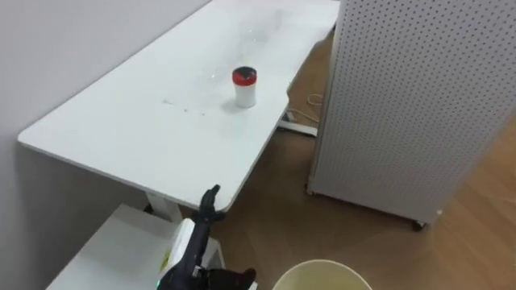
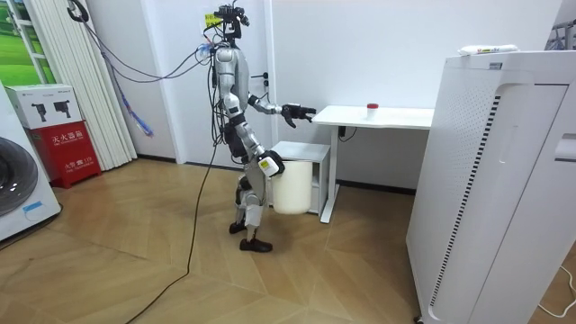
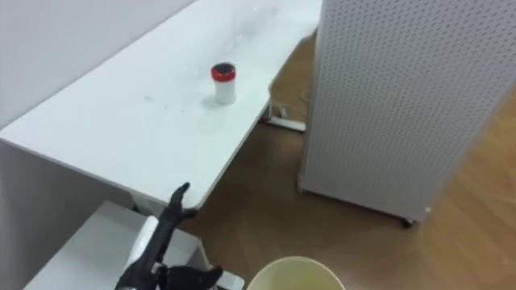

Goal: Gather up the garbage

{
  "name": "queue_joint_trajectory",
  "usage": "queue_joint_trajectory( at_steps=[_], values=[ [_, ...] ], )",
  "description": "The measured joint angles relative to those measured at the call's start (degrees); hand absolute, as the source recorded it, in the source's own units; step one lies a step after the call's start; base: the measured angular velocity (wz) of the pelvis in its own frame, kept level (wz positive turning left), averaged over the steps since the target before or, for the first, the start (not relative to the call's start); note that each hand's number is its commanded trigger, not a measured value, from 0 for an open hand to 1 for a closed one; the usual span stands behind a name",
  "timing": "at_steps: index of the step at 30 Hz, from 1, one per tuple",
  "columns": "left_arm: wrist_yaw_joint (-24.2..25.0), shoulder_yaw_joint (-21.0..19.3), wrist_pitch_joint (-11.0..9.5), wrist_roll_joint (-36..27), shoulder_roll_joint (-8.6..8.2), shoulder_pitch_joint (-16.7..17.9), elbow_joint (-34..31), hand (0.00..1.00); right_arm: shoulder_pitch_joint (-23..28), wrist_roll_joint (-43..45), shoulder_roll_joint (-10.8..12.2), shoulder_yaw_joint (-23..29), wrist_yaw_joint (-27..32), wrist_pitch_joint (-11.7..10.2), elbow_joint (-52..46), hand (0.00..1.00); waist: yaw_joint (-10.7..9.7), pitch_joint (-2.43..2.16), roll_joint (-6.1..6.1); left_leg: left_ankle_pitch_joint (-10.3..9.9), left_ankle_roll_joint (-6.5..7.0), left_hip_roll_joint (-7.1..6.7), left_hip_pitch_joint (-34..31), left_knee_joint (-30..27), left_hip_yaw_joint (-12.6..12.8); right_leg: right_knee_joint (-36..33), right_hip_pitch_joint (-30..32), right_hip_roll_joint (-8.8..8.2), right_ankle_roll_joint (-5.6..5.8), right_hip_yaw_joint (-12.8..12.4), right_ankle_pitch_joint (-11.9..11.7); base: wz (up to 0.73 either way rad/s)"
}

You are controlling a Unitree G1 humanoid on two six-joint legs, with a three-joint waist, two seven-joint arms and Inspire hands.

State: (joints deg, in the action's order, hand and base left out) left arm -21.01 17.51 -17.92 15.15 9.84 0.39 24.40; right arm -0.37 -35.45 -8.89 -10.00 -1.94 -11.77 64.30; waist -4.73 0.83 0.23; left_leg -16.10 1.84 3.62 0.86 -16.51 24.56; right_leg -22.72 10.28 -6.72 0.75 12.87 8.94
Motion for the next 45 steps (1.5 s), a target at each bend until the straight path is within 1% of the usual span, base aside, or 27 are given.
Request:
queue_joint_trajectory(
  at_steps=[4, 8, 10, 12, 13, 15, 16, 17, 18, 20, 22, 23, 24, 25, 26, 27, 28, 29, 32, 34, 35, 37, 39, 41, 42, 43, 45],
  values=[
    [-3.59, -2.11, -0.29, 0.07, -0.07, 0.04, -1.11, 0.0, 1.71, 0.02, 0.0, -0.01, 0.09, 0.67, -0.1, 1.0, 0.4, -0.43, -0.81, -0.31, -0.54, 0.89, 1.81, 0.22, 1.14, 1.07, -1.76, 1.29, -0.33, -0.11, -0.21, -0.15],
    [-6.25, -5.5, -0.36, 0.21, -0.06, 0.15, -3.02, 0.0, 2.21, 2.19, 0.07, 0.02, 0.1, 0.78, -0.2, 1.0, 0.51, -0.52, -1.11, -1.03, -1.67, 2.46, 3.12, -0.49, 2.6, 2.0, -2.65, 2.84, -0.97, 0.15, -0.59, -0.21],
    [-7.31, -6.31, -0.37, 0.07, -0.24, 0.14, -3.41, 0.0, 2.6, 2.15, 0.03, -0.03, -0.03, 0.78, -0.2, 1.0, 0.45, -0.47, -1.04, -1.54, -2.25, 3.37, 3.32, -2.07, 2.93, 1.73, -2.97, 3.16, -1.74, 1.62, -0.15, -0.2],
    [-8.1, -6.73, -0.36, 0.04, -0.14, 0.16, -3.53, 0.0, 2.82, 2.09, 0.02, -0.04, -0.03, 1.02, -0.21, 1.0, 1.34, -0.34, -0.87, -3.33, -3.23, 4.99, 3.3, -5.59, 3.21, 0.13, -2.91, 3.66, -2.76, 3.0, 1.47, -0.39],
    [-8.36, -7.08, -0.36, 0.0, -0.12, 0.16, -3.66, 0.0, 2.75, 2.27, 0.04, -0.07, -0.07, 1.29, -0.23, 1.0, 2.27, -0.35, -1.08, -4.29, -3.92, 5.84, 2.59, -9.65, 2.98, -1.96, -2.3, 3.86, -3.38, 2.56, 3.47, -0.59],
    [-8.54, -7.93, -0.37, -0.17, -0.14, 0.35, -3.64, 0.0, 2.72, 3.75, -0.39, -0.1, -0.13, 1.35, -0.44, 1.0, 3.04, -0.08, -1.13, -3.98, -3.74, 7.68, 0.09, -19.22, 0.13, -4.4, -2.34, 4.45, -4.34, 0.19, 5.53, -0.61],
    [-8.55, -8.47, -0.43, -1.21, -0.11, 0.35, -3.64, 0.0, 2.71, 4.85, -0.94, -0.13, -0.2, 1.36, -0.48, 1.0, 3.47, -0.04, -0.57, -2.77, -3.23, 8.6, -2.18, -25.26, -2.87, -5.31, -3.11, 5.28, -4.88, -1.55, 6.3, -0.48],
    [-8.77, -8.77, -0.45, -2.15, -0.05, 0.4, -3.59, 0.0, 2.64, 5.04, -1.16, -0.07, -0.18, 1.36, -0.46, 1.0, 3.52, 0.3, -0.7, -1.4, -2.8, 8.4, -4.5, -29.51, -6.56, -5.42, -4.14, 5.64, -5.11, -2.76, 6.78, -0.42],
    [-8.8, -8.6, -0.82, -2.64, -0.18, 0.4, -3.62, 0.0, 2.67, 4.88, -1.64, 0.02, -0.01, 1.36, -0.46, 1.0, 3.36, 0.13, -0.5, -2.03, -2.55, 6.49, -7.07, -28.95, -10.07, -5.11, -4.58, 5.63, -5.14, -3.58, 7.02, -0.23],
    [-8.9, -8.39, -2.6, -3.96, -0.14, 0.49, -3.73, 0.0, 2.71, 4.89, -2.3, 0.01, 0.21, 1.37, -0.47, 1.0, 3.94, 0.1, -0.44, -2.27, -2.16, 3.76, -11.73, -24.65, -12.33, -4.58, -4.6, 5.53, -5.06, -5.39, 7.2, -0.42],
    [-9.96, -8.47, -2.94, -4.46, -0.09, 0.53, -3.72, 0.0, 2.76, 4.92, -2.23, -0.01, 0.91, 1.43, -0.47, 1.0, 5.22, 0.17, -0.54, -0.66, -3.16, 1.53, -15.84, -17.27, -13.44, -4.04, -5.15, 5.41, -4.77, -7.13, 7.42, -0.6],
    [-10.36, -8.58, -3.37, -4.44, -0.1, 0.69, -3.72, 0.0, 2.81, 4.69, -2.25, -0.03, 1.2, 1.47, -0.46, 1.0, 6.23, 0.13, -0.47, 2.62, -3.45, 0.75, -17.68, -10.58, -14.29, -4.21, -5.3, 5.29, -4.77, -7.62, 7.91, -0.62],
    [-10.45, -8.79, -3.79, -4.44, -0.17, 0.76, -3.67, 0.0, 2.92, 4.47, -2.26, -0.14, 1.42, 1.62, -0.42, 1.0, 6.98, 0.07, -0.54, 7.56, -2.78, 0.15, -18.62, -5.88, -15.69, -4.72, -5.53, 5.28, -4.0, -8.26, 9.05, -0.58],
    [-10.51, -9.03, -3.95, -4.42, -0.21, 0.85, -3.67, 0.0, 2.95, 4.49, -2.26, -0.16, 1.41, 1.79, -0.42, 1.0, 7.22, 0.02, -0.73, 9.53, -2.72, -0.45, -18.63, -4.41, -16.8, -5.13, -5.79, 5.08, -3.56, -8.56, 9.79, -0.37],
    [-10.55, -9.58, -4.19, -4.35, -0.21, 1.17, -3.67, 0.0, 3.18, 4.47, -2.27, -0.12, 1.4, 1.88, -0.42, 1.0, 7.29, -0.58, -0.52, 12.22, -1.82, -1.15, -18.09, -3.81, -17.43, -5.19, -6.44, 4.88, -2.51, -8.98, 10.99, -0.23],
    [-10.7, -10.32, -4.66, -4.35, -0.18, 1.24, -3.68, 0.0, 3.17, 4.48, -2.27, -0.09, 1.39, 1.87, -0.5, 1.0, 7.37, -0.67, -1.02, 12.71, -1.13, -1.65, -17.79, -4.24, -16.96, -4.91, -6.88, 4.33, -1.56, -9.07, 11.41, -0.18],
    [-10.92, -10.71, -4.85, -4.35, -0.11, 1.23, -3.7, 0.0, 3.11, 4.47, -2.26, -0.06, 1.36, 1.86, -0.55, 1.0, 7.39, -0.55, -1.31, 12.79, -0.97, -1.95, -17.74, -4.77, -16.85, -4.9, -7.14, 3.91, -1.61, -8.94, 11.56, -0.19],
    [-11.26, -10.88, -4.87, -4.45, 0.17, 1.4, -3.7, 0.0, 3.23, 4.36, -2.29, -0.04, 1.39, 1.86, -0.54, 1.0, 7.77, -0.46, -1.61, 13.21, 0.49, -2.48, -17.86, -6.09, -16.71, -4.85, -7.6, 3.27, -1.01, -8.96, 12.23, -0.14],
    [-11.32, -10.71, -4.87, -4.31, 0.15, 1.46, -3.81, 0.0, 3.69, 4.56, -2.27, -0.13, 1.81, 1.92, -0.62, 1.0, 7.94, -0.43, -2.4, 8.56, 2.25, -3.97, -18.08, -10.38, -15.84, -4.45, -9.71, 0.57, 0.82, -7.49, 14.1, -0.03],
    [-11.3, -10.69, -4.87, -4.31, 0.14, 1.03, -3.82, 0.0, 3.7, 4.53, -2.31, -0.09, 1.95, 1.92, -0.92, 1.0, 7.95, -0.41, -2.8, 5.89, 3.07, -5.5, -17.52, -12.21, -15.34, -7.2, -10.32, -1.52, 2.34, -6.59, 15.43, 0.0],
    [-11.31, -10.69, -4.88, -4.29, 0.14, 0.85, -3.83, 0.0, 3.73, 4.54, -2.26, -0.11, 1.98, 1.99, -1.29, 1.0, 8.03, -0.4, -2.69, 4.11, 3.71, -5.77, -16.82, -13.38, -14.6, -11.55, -9.71, -2.66, 2.49, -6.24, 15.49, -0.03],
    [-11.34, -10.68, -4.89, -4.3, 0.13, 0.6, -3.85, 0.0, 3.72, 4.71, -2.09, -0.16, 1.92, 1.99, -2.07, 1.0, 8.15, -0.26, -2.99, 1.72, 4.44, -6.75, -15.25, -14.92, -13.81, -18.73, -8.07, -4.84, 3.04, -6.08, 15.02, -0.02],
    [-11.41, -10.63, -4.91, -4.31, 0.06, 0.4, -3.86, 0.0, 3.67, 4.74, -2.09, -0.18, 1.78, 1.93, -2.84, 1.0, 7.95, -0.16, -2.59, -1.18, 5.39, -7.54, -13.72, -16.92, -13.82, -26.35, -6.37, -7.4, 3.76, -3.97, 12.27, 0.1],
    [-12.34, -10.69, -4.93, -4.35, 0.12, 0.21, -3.84, 0.0, 3.64, 4.84, -2.1, -0.16, 1.9, 1.91, -4.38, 1.0, 7.95, 0.09, -1.9, -2.68, 5.77, -7.52, -12.7, -17.2, -14.06, -30.16, -5.18, -8.4, 3.7, -2.6, 8.78, 0.05],
    [-12.47, -10.62, -4.92, -4.28, 0.13, 0.14, -3.89, 0.0, 3.64, 5.23, -2.11, -0.14, 1.87, 1.82, -4.6, 1.0, 7.94, 0.3, -1.14, -3.18, 5.85, -7.38, -12.07, -16.96, -15.55, -31.28, -4.77, -8.36, 3.8, -1.63, 7.1, 0.12],
    [-12.48, -10.59, -4.92, -4.16, 0.12, 0.12, -4.1, 0.0, 3.62, 5.32, -2.11, -0.13, 1.81, 1.85, -4.59, 1.0, 7.99, 0.16, -0.98, -3.25, 5.82, -7.18, -12.07, -16.66, -15.87, -31.3, -3.94, -8.16, 3.93, -1.63, 7.33, 0.14],
    [-12.61, -10.59, -4.92, -4.22, 0.12, -0.17, -4.38, 0.0, 3.03, 5.2, -2.12, -0.16, 1.16, 1.86, -4.76, 1.0, 8.26, 0.41, -0.23, -3.21, 5.71, -6.38, -11.72, -14.89, -16.88, -27.88, 0.08, -7.22, 3.92, -1.52, 10.64, 0.12]
  ],
)
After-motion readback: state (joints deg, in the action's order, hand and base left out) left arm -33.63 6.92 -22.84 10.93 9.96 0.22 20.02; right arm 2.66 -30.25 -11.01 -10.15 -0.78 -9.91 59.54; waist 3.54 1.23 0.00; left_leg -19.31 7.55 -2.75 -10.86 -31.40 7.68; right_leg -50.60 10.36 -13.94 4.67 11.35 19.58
